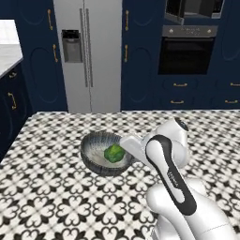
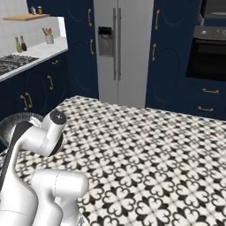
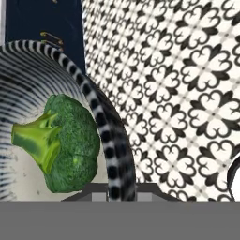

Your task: Pick the broccoli from the sink and place it in the bowl. Then pick the bowl and place it in the microwave. Then close the microwave door and press the start button.

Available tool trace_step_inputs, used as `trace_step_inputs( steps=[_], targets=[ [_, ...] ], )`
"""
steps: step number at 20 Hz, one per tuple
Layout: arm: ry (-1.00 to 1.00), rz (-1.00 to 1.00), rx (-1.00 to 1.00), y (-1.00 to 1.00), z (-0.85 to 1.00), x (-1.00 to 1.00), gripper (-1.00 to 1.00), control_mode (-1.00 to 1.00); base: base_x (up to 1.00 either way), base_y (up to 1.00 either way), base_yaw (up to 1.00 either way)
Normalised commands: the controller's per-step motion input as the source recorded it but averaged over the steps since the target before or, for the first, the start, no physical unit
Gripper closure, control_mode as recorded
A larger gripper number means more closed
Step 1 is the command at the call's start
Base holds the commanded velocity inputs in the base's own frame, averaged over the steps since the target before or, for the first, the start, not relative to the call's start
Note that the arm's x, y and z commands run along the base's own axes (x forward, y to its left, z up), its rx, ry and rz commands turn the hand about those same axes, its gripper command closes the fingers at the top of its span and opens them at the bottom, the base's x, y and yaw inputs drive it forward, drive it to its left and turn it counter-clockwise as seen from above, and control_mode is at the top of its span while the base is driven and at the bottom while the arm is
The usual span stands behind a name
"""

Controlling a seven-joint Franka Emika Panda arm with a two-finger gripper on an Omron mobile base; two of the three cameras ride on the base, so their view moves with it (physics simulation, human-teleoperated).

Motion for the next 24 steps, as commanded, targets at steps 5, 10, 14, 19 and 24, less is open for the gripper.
trace_step_inputs(
  steps=[5,10,14,19,24],
  targets=[
    [0.00,0.00,0.00,0.00,0.00,0.00,1.00,1.00,0.00,-0.55,-0.10],
    [0.00,0.00,0.00,0.00,0.00,0.00,1.00,1.00,0.00,-0.52,-0.10],
    [0.00,0.00,0.00,0.00,0.00,0.00,1.00,1.00,0.00,-0.53,-0.11],
    [0.00,0.00,0.00,0.00,0.00,0.00,1.00,1.00,0.00,-0.63,-0.10],
    [0.00,0.00,0.00,0.00,0.00,0.00,1.00,1.00,0.00,-0.60,-0.10]
  ],
)
